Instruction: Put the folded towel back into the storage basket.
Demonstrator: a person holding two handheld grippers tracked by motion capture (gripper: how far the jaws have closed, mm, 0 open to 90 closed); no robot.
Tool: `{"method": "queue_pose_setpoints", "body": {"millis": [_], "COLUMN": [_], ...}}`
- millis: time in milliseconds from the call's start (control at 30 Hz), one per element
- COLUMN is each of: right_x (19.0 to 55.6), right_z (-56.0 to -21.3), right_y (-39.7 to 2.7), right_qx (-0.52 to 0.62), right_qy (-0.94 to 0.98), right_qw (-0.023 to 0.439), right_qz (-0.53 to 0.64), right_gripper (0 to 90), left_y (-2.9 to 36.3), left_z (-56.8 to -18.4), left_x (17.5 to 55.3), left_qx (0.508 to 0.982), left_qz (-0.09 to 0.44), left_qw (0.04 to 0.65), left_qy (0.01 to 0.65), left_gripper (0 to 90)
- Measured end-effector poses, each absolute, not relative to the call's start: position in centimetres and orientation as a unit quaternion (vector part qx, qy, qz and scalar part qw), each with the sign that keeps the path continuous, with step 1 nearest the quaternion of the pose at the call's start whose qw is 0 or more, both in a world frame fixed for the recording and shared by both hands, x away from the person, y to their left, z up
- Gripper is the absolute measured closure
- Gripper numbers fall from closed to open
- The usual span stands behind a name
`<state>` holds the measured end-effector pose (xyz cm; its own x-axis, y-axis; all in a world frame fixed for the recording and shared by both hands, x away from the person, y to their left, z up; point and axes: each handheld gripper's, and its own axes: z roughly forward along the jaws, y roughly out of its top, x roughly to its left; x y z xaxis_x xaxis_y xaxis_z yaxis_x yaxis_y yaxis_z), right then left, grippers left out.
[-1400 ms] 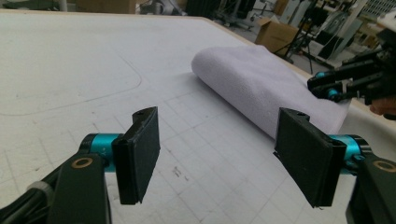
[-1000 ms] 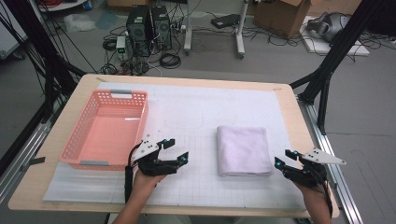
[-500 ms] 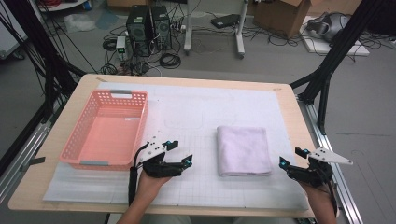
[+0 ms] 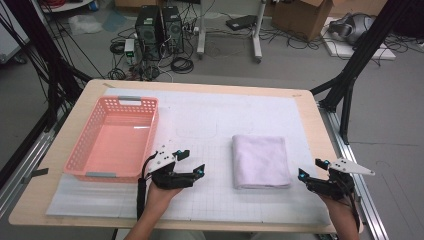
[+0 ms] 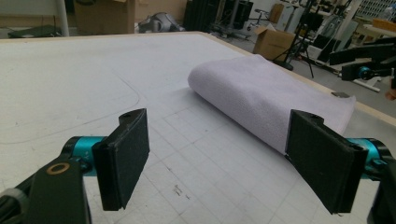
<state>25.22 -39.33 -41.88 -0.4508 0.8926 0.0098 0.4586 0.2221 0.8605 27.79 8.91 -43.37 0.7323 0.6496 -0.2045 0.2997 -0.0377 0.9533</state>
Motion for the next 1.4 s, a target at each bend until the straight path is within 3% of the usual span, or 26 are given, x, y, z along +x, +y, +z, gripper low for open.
{"method": "queue_pose_setpoints", "body": {"millis": [467,933,1400], "right_x": [25.5,25.7,25.9], "right_z": [-42.3,-42.4,-42.6], "right_y": [-39.3,-39.3,-39.2], "right_qx": [0.457,0.459,0.456], "right_qy": [0.746,0.745,0.748], "right_qw": [0.249,0.239,0.234], "right_qz": [0.416,0.421,0.422], "right_gripper": [22.5,22.6,22.6], "left_y": [7.1,0.4,-4.5], "left_z": [-43.5,-42.4,-44.4], "left_x": [28.0,31.2,34.3], "left_qx": [0.725,0.752,0.784], "left_qz": [0.111,0.075,0.045], "left_qw": [0.591,0.566,0.494], "left_qy": [0.335,0.330,0.374], "left_gripper": [23.0,22.6,22.2]}}
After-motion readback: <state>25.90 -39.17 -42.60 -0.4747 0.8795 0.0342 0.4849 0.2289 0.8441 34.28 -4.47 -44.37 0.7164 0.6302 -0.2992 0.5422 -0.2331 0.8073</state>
